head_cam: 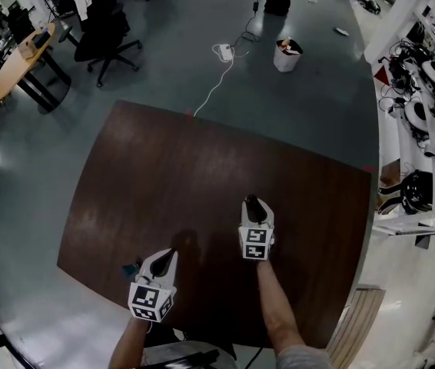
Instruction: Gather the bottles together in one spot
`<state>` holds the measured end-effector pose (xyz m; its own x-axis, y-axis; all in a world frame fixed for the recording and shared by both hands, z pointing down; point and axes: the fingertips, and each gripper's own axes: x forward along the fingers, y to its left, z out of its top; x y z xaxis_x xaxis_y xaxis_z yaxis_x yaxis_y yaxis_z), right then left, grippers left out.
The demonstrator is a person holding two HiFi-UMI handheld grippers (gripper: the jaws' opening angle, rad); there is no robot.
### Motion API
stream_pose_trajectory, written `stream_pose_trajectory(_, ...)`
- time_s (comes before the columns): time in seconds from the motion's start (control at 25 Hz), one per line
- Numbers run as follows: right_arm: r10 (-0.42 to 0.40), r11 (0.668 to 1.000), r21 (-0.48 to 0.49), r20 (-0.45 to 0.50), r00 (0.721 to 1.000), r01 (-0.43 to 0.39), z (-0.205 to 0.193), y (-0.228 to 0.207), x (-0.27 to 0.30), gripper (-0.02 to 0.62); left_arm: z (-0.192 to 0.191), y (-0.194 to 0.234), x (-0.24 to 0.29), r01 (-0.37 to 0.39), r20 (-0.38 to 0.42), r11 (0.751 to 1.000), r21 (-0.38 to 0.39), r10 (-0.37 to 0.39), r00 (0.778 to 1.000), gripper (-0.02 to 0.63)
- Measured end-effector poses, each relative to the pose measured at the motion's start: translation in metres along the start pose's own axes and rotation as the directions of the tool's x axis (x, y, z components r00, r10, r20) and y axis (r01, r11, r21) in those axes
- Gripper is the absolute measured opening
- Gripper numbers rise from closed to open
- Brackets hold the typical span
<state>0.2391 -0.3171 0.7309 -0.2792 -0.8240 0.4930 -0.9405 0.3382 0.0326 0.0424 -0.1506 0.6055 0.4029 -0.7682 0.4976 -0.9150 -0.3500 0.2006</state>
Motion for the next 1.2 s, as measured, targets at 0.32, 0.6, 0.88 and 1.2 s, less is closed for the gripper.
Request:
stream_pose_trajectory(0.32,0.015,1.000,-0.019,0.012,1.000,-0.015,-0.006,0.018,-0.038,0.130,-0.004,-0.007,-0.022,0.025,0.023,1.000,0.010,-0.026,0.999,0.002)
stream_pose_trajectory(0.6,0.018,1.000,-0.014,0.032,0.999,-0.017,-0.006,0.043,-0.076,0.130,-0.011,-0.004,-0.046,0.044,0.043,0.999,0.012,-0.045,0.998,0.002)
stream_pose_trajectory(0.88,0.039,0.999,0.004,0.065,0.997,-0.040,-0.009,0.079,-0.121,0.130,-0.026,-0.004,-0.068,0.082,0.051,0.996,0.021,-0.083,0.995,0.002)
stream_pose_trajectory(1.2,0.077,0.997,-0.003,0.089,0.993,-0.077,-0.020,0.130,-0.161,0.130,-0.038,0.004,-0.089,0.114,0.051,0.993,0.029,-0.115,0.992,0.002)
